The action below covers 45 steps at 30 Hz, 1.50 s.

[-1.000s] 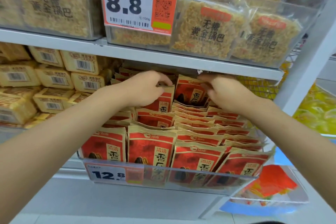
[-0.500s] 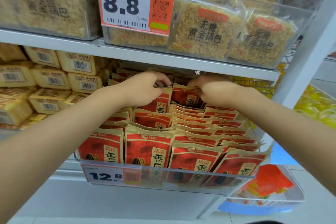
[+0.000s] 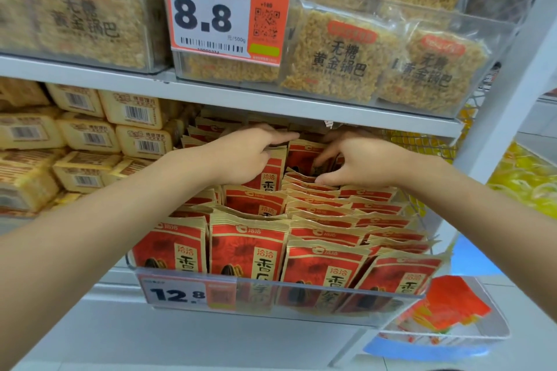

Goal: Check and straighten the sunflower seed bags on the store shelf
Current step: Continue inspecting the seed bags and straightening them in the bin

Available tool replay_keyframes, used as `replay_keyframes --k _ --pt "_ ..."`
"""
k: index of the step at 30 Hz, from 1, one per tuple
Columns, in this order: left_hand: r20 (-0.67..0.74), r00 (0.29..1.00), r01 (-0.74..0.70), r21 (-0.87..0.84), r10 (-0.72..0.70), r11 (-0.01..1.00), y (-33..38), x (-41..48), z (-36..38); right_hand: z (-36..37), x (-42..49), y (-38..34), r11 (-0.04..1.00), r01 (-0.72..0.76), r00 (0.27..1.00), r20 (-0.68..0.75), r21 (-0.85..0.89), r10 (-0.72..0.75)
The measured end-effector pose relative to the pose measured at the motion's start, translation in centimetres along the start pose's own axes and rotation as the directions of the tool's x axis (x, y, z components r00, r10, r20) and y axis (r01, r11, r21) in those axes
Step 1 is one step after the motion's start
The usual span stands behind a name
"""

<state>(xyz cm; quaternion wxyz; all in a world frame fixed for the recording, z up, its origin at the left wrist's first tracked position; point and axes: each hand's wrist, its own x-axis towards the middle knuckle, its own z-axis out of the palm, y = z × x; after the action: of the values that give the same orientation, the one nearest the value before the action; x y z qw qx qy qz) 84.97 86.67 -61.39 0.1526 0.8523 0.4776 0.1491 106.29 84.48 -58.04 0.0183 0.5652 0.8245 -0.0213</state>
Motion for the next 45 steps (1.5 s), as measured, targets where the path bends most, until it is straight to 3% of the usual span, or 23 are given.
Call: replay_keyframes --k 6,12,17,20,22,26,30,33,37,42,45 --pt "0.001 1.000 0.028 -0.023 -0.028 0.999 0.1 0.0 0.0 0.8 1.1 -0.4 0.998 -0.001 1.000 -0.001 -0.067 0.001" --pt "-0.056 0.998 -0.008 -0.116 0.002 0.993 0.7 0.1 -0.2 0.4 0.8 1.0 0.998 -0.060 0.978 -0.198 0.025 0.064" --pt "-0.047 0.997 0.064 0.107 -0.059 0.992 0.2 0.4 0.4 2.1 1.4 0.7 1.000 0.001 0.994 -0.107 0.023 0.001" --pt "-0.052 0.997 0.058 0.126 -0.052 0.990 0.1 0.1 0.5 1.5 0.9 0.3 0.990 0.018 0.984 -0.178 0.140 0.007" --pt "-0.049 0.998 0.049 0.128 -0.043 0.991 0.2 0.0 0.5 1.3 0.3 0.2 0.995 0.004 0.975 -0.221 0.100 0.018" --pt "-0.022 0.999 0.038 0.133 -0.035 0.990 0.1 0.1 0.4 1.5 -0.3 0.1 0.999 -0.024 0.987 -0.156 0.047 0.031" --pt "-0.041 0.995 0.087 0.016 -0.087 0.996 -0.1 -0.1 0.0 1.3 -0.2 0.8 0.968 -0.004 0.977 -0.206 0.251 0.058" --pt "-0.031 0.994 0.110 0.124 -0.107 0.986 0.6 0.3 0.1 1.7 0.2 1.3 0.939 -0.018 0.971 -0.218 0.344 0.098" --pt "-0.032 0.995 0.096 0.228 -0.091 0.969 0.9 0.9 0.2 1.7 0.6 1.1 0.942 -0.037 0.980 -0.171 0.333 0.099" --pt "-0.039 0.998 0.064 0.237 -0.056 0.970 0.4 0.4 0.5 1.9 2.0 1.4 0.931 -0.113 0.924 -0.307 0.347 0.227" --pt "-0.038 0.998 0.058 0.221 -0.051 0.974 0.3 0.4 0.6 1.7 3.2 1.0 0.951 -0.195 0.941 -0.227 0.241 0.251"
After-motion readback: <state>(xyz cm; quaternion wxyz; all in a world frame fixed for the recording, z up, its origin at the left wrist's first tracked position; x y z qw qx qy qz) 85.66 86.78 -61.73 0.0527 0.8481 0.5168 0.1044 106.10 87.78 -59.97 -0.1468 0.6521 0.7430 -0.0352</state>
